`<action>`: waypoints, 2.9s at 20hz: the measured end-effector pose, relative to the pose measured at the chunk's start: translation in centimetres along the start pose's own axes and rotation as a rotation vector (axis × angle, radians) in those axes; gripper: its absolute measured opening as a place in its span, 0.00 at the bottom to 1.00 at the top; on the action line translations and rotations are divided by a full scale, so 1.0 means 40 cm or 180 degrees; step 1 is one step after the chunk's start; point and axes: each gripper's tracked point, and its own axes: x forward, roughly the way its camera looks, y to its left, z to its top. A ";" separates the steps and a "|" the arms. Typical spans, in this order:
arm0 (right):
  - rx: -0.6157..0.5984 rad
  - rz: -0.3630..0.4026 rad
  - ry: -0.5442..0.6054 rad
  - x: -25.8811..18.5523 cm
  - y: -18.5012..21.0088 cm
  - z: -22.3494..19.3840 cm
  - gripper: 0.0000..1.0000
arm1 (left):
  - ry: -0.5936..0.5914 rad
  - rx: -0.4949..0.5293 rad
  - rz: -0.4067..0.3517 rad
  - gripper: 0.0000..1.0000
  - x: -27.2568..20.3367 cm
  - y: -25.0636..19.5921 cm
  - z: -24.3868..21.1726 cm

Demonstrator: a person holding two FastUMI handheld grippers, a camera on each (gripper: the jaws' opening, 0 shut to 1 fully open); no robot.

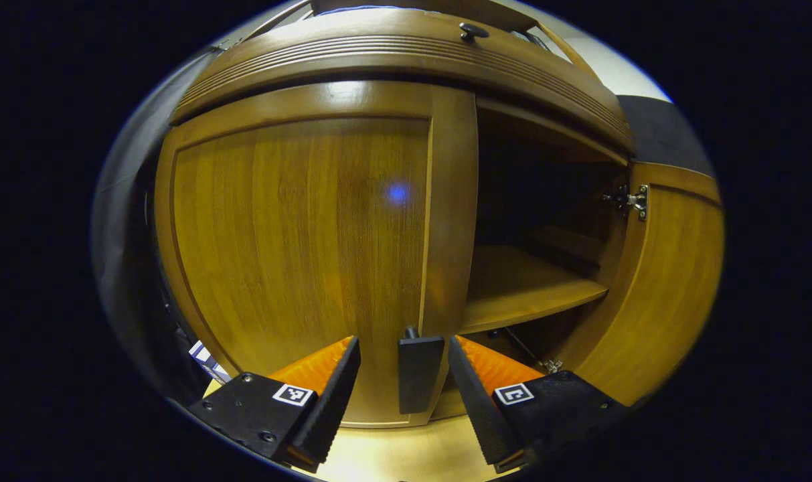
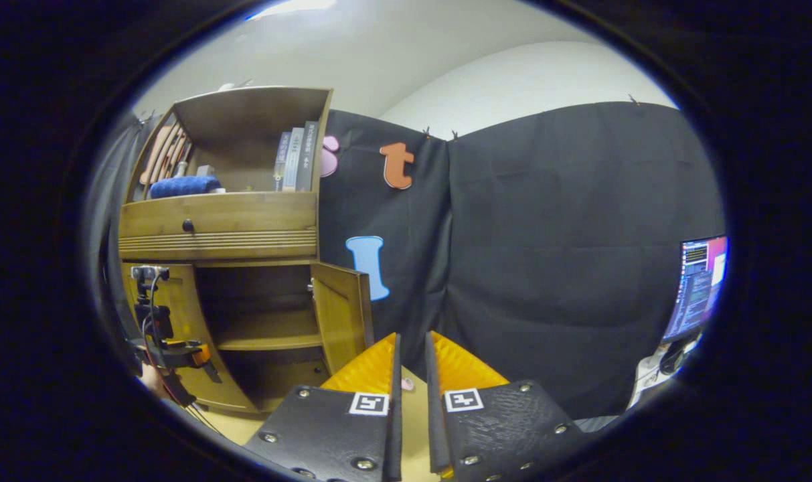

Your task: Open the right door of the double-door shoe cabinet with the right hand, and open the left door with the left hand.

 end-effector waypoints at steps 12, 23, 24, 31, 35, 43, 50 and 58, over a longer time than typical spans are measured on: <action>0.0051 -0.0205 0.0143 -0.015 -0.016 -0.024 0.16 | -0.0008 0.0201 0.0024 0.34 0.020 -0.024 -0.027; 0.0037 -0.0068 0.0213 -0.007 -0.004 -0.031 0.16 | -0.0056 0.0091 0.0095 0.35 -0.068 -0.020 -0.046; 0.0037 -0.0022 0.0216 -0.005 -0.006 -0.030 0.16 | -0.0069 0.0086 0.0099 0.33 -0.082 -0.019 -0.051; 0.0060 0.0466 0.0271 0.020 0.085 -0.041 0.16 | -0.0136 -0.0056 0.0102 0.32 -0.200 0.004 -0.076; 0.0023 0.0785 0.0328 0.048 0.169 -0.053 0.16 | -0.0181 -0.0155 0.0111 0.36 -0.270 0.032 -0.091; -0.0016 0.1369 0.0438 0.056 0.353 -0.091 0.16 | -0.0210 -0.0257 0.0141 0.36 -0.375 0.092 -0.116; -0.0032 0.1741 0.0503 0.027 0.455 -0.106 0.16 | -0.0183 -0.0414 0.0296 0.34 -0.458 0.168 -0.138; 0.0000 0.1988 0.0555 -0.022 0.529 -0.127 0.16 | -0.0197 -0.0351 0.0572 0.34 -0.540 0.273 -0.141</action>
